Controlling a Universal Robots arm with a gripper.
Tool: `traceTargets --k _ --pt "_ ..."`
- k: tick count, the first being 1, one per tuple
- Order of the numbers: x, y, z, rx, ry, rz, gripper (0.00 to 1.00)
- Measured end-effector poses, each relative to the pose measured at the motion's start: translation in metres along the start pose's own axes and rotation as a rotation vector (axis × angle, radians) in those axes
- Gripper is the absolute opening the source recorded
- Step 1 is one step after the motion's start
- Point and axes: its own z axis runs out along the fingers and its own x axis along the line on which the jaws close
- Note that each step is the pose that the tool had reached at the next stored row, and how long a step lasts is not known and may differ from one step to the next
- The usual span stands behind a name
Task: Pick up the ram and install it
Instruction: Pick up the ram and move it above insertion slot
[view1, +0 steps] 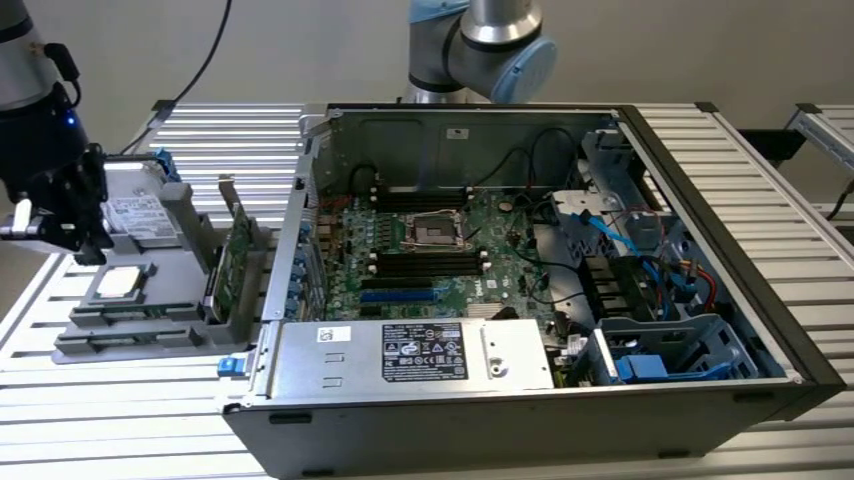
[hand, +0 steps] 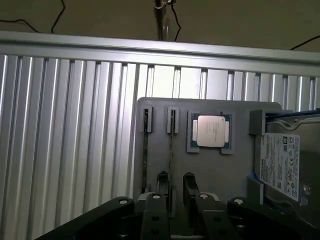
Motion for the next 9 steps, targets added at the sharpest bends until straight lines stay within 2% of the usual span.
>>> traceTargets --k 1,2,3,9 --pt "0.000 0.0010 0.0004 0.0001 0.0008 -0.008 0.30" --pt "0.001 0.0018 0.0008 0.0002 0.0013 -0.013 0.30" --pt "0.002 0.0023 0.0016 0.0002 0.0015 -0.014 0.36" --pt "0.014 0.0021 0.0123 0.0005 0.0024 -0.025 0.36"
